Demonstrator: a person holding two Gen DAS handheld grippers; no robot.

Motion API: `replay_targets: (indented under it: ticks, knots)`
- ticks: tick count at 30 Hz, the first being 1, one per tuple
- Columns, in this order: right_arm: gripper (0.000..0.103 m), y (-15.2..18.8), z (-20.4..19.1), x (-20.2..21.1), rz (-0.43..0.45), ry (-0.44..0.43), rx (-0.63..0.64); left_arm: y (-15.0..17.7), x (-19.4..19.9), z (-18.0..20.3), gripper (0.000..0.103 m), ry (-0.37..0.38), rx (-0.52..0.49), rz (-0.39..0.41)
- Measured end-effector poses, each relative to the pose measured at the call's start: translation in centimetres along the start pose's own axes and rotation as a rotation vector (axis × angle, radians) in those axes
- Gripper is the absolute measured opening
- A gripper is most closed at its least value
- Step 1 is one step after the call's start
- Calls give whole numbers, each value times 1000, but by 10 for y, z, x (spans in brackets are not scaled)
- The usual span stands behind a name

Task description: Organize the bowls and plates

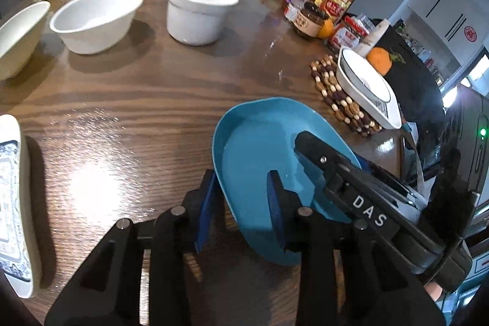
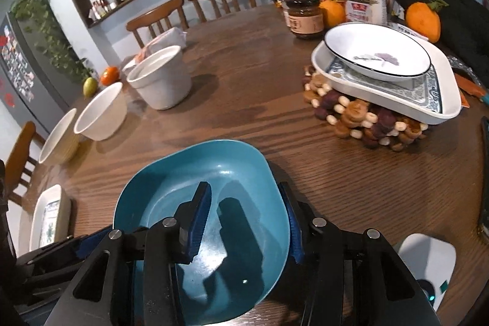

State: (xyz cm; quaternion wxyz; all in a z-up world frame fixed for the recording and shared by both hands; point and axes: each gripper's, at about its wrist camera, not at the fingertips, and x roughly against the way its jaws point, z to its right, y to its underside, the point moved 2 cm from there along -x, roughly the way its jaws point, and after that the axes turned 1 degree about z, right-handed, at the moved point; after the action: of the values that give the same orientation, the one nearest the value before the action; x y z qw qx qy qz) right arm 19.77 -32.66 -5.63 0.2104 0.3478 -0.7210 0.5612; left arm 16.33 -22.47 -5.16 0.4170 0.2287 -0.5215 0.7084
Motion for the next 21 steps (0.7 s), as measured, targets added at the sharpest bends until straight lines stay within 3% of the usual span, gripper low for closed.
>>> replay_targets:
  ticks: [21]
  knots:
    - [47,15,-82,13,70,-101,31,8,62,-58,32,-63,6,125]
